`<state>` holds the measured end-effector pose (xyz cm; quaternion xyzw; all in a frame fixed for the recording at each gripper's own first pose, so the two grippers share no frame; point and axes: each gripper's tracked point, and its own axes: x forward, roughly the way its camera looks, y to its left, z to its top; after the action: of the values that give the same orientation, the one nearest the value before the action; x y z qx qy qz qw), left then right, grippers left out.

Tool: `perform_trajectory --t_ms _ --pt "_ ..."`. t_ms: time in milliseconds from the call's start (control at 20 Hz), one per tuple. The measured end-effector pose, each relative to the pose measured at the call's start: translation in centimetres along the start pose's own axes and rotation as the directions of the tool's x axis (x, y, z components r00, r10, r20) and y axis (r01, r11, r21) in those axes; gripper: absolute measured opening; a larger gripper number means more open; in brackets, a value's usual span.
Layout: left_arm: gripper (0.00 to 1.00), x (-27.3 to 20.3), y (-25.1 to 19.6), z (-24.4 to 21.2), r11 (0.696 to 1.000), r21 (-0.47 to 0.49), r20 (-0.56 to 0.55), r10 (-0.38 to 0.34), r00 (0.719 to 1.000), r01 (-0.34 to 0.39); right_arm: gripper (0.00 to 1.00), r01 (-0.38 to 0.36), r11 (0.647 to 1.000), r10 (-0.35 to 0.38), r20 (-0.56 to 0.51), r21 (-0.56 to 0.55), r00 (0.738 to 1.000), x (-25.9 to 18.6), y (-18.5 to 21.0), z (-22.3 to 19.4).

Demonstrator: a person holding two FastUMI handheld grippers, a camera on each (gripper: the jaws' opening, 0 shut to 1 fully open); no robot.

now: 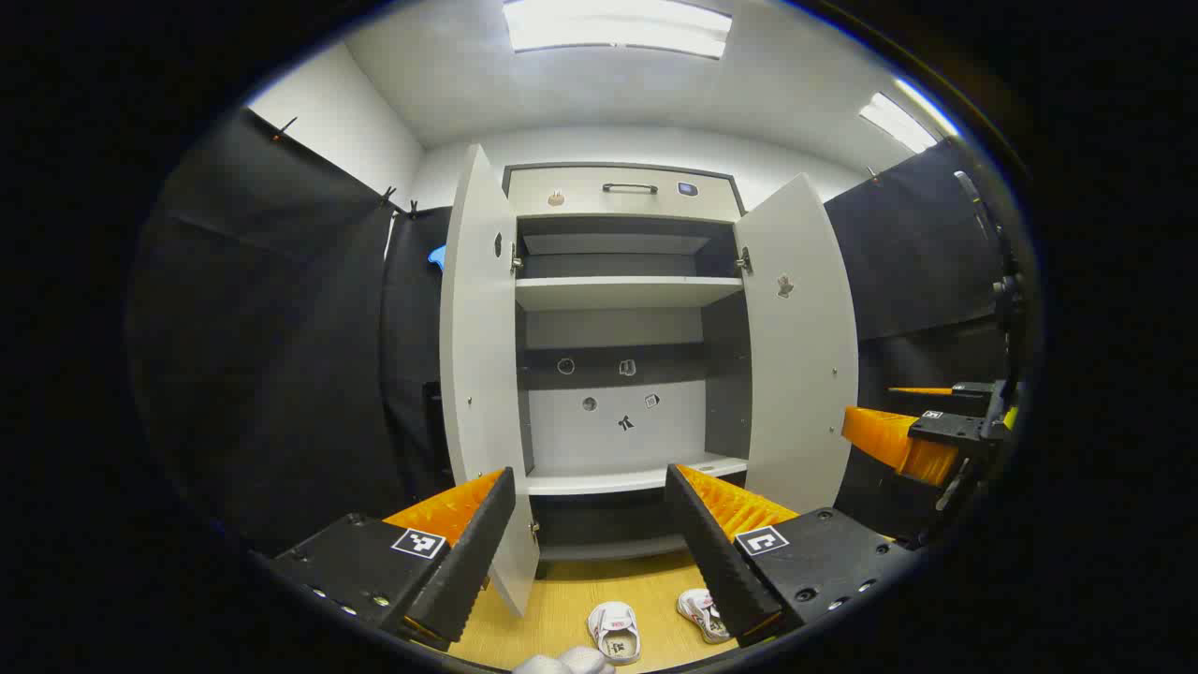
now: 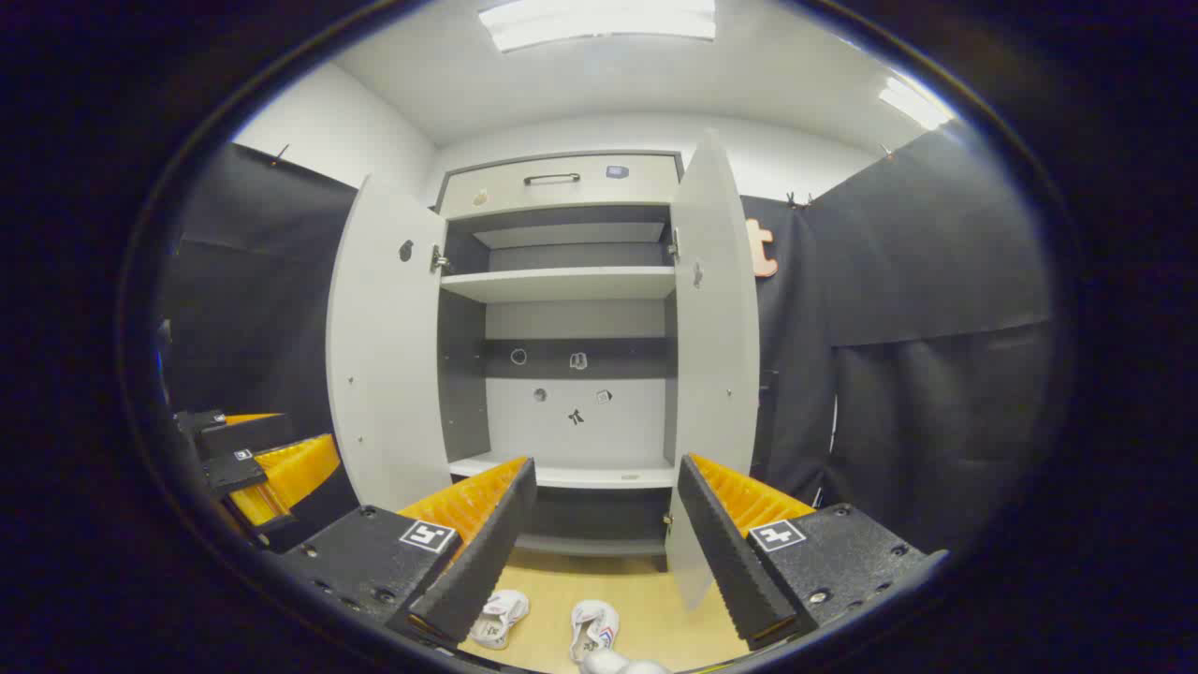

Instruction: Grab one shoe with the right hand and put it into the shoe cabinet, grab the other shoe with the left hand and put it into the shoe cabinet; then close the right door with the right hand and the left door with the left hand.

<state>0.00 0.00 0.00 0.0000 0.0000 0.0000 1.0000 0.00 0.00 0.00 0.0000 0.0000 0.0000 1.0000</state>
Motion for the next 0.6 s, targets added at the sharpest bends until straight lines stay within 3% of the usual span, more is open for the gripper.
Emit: perform_trajectory --t_ms 600 --pt "0.96 -0.1 2.0 -0.1 0.999 -0.010 -0.015 0.047 0.999 -0.048 0.99 -0.031 0.999 0.031 -0.011 -0.023 0.999 1.0 1.1 -0.3"
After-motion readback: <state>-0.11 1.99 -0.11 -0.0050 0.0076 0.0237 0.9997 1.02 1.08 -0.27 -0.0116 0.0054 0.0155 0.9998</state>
